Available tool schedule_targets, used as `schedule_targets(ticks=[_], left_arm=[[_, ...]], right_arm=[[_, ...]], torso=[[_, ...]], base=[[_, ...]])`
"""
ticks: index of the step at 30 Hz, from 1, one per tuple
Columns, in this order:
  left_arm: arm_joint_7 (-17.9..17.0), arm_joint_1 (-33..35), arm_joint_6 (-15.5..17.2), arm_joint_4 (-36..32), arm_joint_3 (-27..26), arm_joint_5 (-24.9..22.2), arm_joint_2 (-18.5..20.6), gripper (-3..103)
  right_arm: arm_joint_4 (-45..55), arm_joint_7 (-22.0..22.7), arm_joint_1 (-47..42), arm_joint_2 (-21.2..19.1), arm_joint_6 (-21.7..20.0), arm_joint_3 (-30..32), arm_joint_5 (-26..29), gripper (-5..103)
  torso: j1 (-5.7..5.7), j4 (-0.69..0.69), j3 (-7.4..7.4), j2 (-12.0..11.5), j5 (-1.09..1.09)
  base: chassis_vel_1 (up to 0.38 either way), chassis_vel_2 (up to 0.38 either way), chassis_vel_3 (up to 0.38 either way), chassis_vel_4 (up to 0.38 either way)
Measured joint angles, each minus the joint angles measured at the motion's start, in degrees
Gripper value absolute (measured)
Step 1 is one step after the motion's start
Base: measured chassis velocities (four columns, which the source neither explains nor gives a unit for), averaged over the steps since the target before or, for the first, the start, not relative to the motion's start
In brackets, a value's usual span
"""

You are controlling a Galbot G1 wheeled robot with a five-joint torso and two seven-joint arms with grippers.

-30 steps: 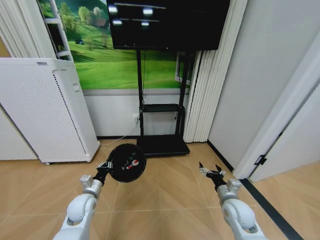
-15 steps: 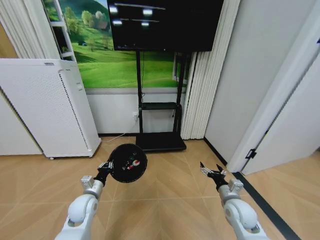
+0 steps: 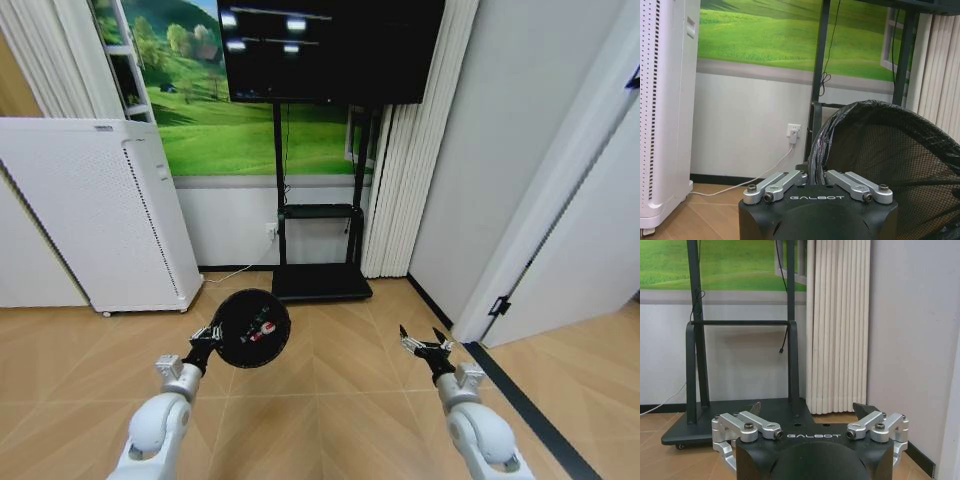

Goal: Pick up the trash bin and place the garbage on the floor into it.

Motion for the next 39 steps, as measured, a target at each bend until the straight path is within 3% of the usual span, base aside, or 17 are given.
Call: schedule_targets(ticks=[10,24,39], left_arm=[[0.20,0.09,0.01,-0.27,-0.54,-0.41,0.26,3],[0.98,0.85,-0.32,-0.38,-2.01,-1.15,0.42,3],[0.89,2.67,-0.62,-0.40,-2.48,-0.36,-1.77,3]], right_arm=[[1.43,-0.09,-1.08,0.29,0.06,-0.05,-0.73,100],[2.90,-0.77,-2.52,1.24,0.08,0.05,-1.86,100],[1.41,-1.51,-2.37,1.11,1.92,0.05,-1.45,100]], torso=[[0.00,0.01,0.00,0.00,-0.02],[-0.01,0.02,0.00,0.01,0.01],[-0.01,0.02,0.00,0.01,0.00]], base=[[0.122,0.107,-0.123,-0.108],[0.264,0.267,-0.268,-0.261],[0.220,0.206,-0.206,-0.209]])
